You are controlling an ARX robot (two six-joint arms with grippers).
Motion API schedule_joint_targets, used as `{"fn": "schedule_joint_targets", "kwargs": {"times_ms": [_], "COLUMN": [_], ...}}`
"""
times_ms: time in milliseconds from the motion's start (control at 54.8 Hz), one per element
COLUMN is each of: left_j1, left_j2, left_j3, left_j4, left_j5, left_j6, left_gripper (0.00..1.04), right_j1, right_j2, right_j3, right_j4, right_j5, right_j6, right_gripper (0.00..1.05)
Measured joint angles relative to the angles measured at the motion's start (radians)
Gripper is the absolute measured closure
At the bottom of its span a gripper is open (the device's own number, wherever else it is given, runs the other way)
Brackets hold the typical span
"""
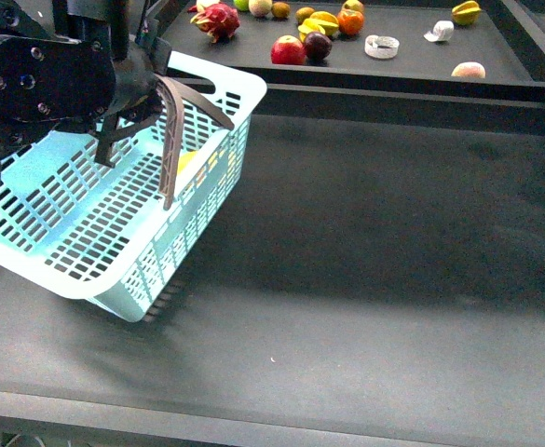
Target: Pick mango with right arm and hold basket with left
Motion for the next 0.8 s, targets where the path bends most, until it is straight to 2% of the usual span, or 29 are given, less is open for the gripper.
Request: {"fn": "schedule_joint_targets", "kwargs": {"times_ms": [456,639,803], "left_j1": [0.036,0.034,0.067], "left_j2": [0.105,0.105,-0.038], "left_j3": [0.125,0.131,-0.06], "left_j4": [-0.1,-0.126,-0.081], "left_j5": [-0.085,-0.103,-0.118], "left_j6": [-0.137,-0.139,-0.107], "left_gripper": [0.99,0.59,0.14], "right_j1": [0.0,0.0,0.0], "right_j2": [0.0,0.0,0.0], "right_j3": [0.0,0.0,0.0], "right_j4": [0.0,0.0,0.0], "right_j5": [0.0,0.0,0.0], "right_j6": [0.0,0.0,0.0], "right_gripper": [0.08,0.08,0.08]}}
